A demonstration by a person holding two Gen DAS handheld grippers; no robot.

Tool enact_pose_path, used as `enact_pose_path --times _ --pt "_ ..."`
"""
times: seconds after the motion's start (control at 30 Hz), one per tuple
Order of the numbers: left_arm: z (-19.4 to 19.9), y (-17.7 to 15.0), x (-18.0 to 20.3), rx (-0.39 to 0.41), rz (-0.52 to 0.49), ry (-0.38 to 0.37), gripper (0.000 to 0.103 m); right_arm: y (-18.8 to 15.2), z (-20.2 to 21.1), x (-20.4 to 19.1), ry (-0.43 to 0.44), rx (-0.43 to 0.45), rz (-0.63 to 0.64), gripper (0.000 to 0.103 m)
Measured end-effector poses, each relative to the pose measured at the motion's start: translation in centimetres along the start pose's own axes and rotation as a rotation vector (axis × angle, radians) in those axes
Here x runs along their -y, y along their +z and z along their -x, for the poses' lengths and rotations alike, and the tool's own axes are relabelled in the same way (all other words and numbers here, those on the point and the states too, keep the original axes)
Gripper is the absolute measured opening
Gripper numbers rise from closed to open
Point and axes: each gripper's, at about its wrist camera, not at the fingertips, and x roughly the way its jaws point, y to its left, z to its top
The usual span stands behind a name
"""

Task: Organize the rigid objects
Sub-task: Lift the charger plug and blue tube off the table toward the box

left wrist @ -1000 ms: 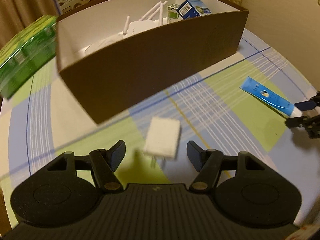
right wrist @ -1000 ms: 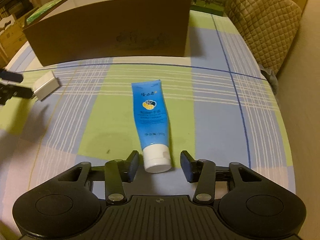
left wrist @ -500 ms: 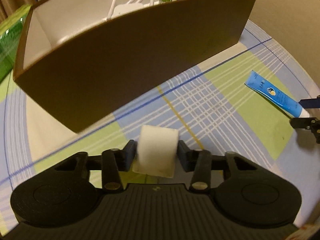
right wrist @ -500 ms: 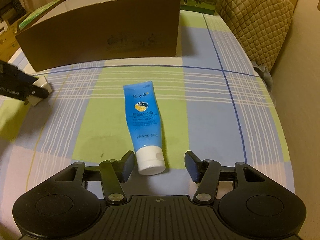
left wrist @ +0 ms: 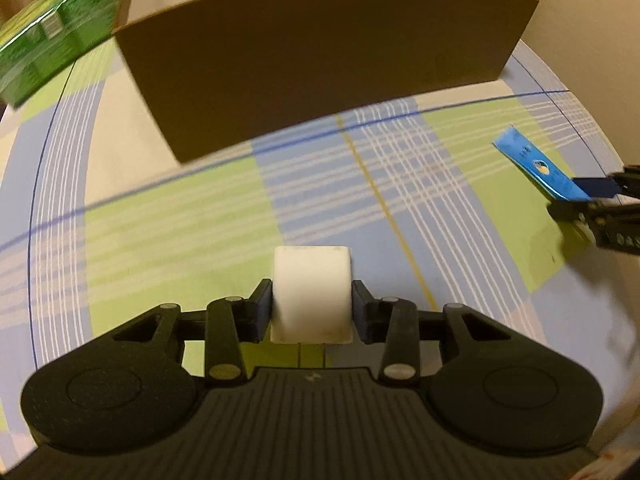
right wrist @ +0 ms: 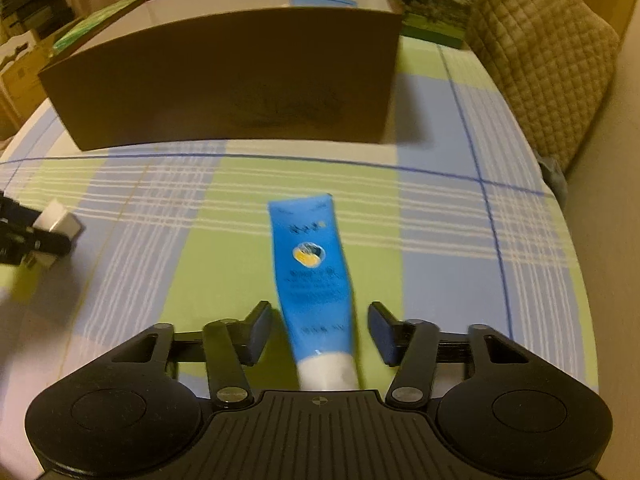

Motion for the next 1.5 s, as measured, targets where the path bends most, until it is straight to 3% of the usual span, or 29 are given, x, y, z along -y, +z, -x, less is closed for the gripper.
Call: enact_pose_path --times 0.03,0.3,0.53,0.8,1.0,1.5 --pt "0.2 -0.3 0.1 -0.008 0.004 0.002 0.036 0.1 0.0 -0.3 0.004 0.005 0.014 0.036" --pt "1.5 -2.8 1.9 -0.085 0.011 -0.013 0.036 -0.6 0.2 -2.6 0.086 -0.009 0.103 0.036" --pt "1.8 -3.5 2.7 -0.055 0.024 -0.016 0.040 -2.2 1.1 -5.4 0.178 -0.025 0.186 0.036" --pt "1.7 -3.7 3.6 -0.044 0.015 0.030 0.042 -2.2 1.0 -5.1 0.182 -0.018 0.159 0.036" --pt "2.0 -4.1 3.4 -0.033 0.026 0.037 0.036 -2.3 1.1 -5.7 0.151 -0.011 0.188 0.036" --pt "2.3 -4.5 3.6 -0.021 0.023 0.048 0.036 -2.6 0.9 -6.1 0.134 -0.006 0.204 0.036"
